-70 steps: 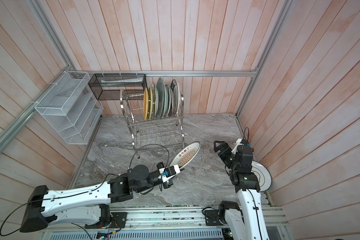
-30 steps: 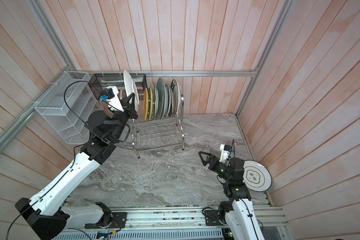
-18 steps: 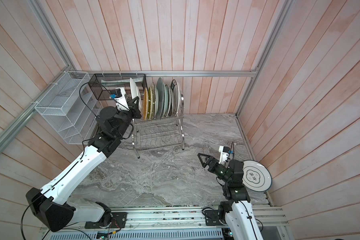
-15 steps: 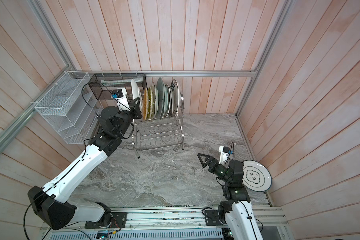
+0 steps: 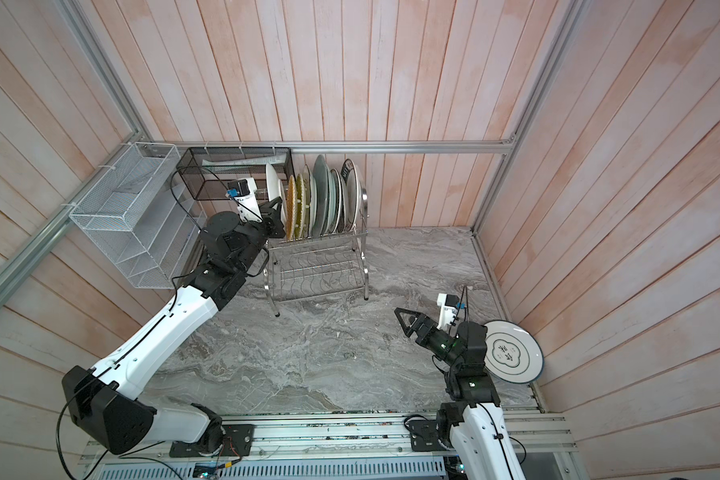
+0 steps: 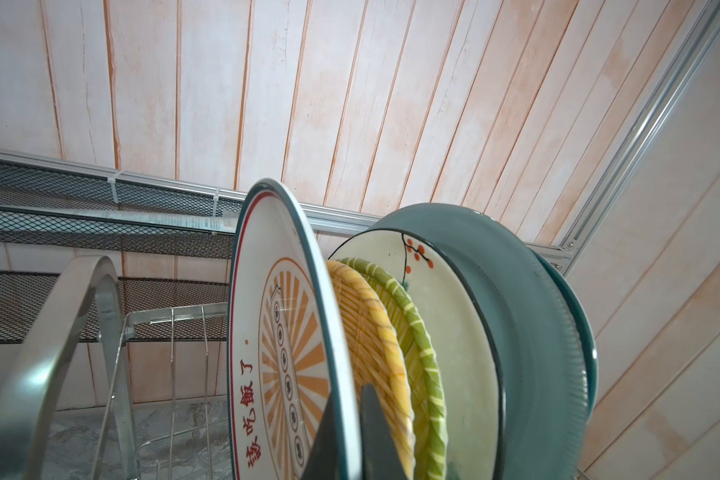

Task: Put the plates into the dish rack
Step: 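Lower the sunburst plate into the rack before the orange tray with the left gripper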

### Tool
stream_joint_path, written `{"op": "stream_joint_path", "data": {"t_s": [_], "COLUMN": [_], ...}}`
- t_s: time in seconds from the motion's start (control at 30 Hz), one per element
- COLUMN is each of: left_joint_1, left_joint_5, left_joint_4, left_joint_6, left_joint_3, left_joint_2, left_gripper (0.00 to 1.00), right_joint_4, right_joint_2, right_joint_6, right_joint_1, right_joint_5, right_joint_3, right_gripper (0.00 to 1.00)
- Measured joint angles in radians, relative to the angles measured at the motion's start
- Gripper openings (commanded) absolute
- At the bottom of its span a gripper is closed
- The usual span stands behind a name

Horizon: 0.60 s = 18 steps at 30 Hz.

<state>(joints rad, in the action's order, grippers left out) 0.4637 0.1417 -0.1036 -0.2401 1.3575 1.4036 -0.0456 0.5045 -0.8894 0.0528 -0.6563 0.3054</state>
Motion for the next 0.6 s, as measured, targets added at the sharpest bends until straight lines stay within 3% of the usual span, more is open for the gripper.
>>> {"op": "stream_joint_path", "data": {"t_s": [0.4,0.5,0.6], "left_joint_1": [-0.003,-0.002,-0.003], "left_joint_5": [0.008,0.012,0.014], "left_joint_4": [-0.007,-0.014,-0.016], "left_joint_6": [0.023,0.031,0.037], "left_joint_3": [-0.014,-0.014,-0.014], "left_joint_2": [0.020,0.025,0.029], "left_gripper": [0.00,0.15,0.20], "right_joint_4": [0.000,0.000,0.001], "right_joint_2": [-0.004,-0.004,-0.006], "right_joint_6": [0.000,0.000,0.000], "right_joint_1": [0.000,0.000,0.000], "right_joint_5": [0.000,0.000,0.000], "right_joint_3": [0.000,0.000,0.000], "right_gripper": [0.98,0.98,0.98]}}
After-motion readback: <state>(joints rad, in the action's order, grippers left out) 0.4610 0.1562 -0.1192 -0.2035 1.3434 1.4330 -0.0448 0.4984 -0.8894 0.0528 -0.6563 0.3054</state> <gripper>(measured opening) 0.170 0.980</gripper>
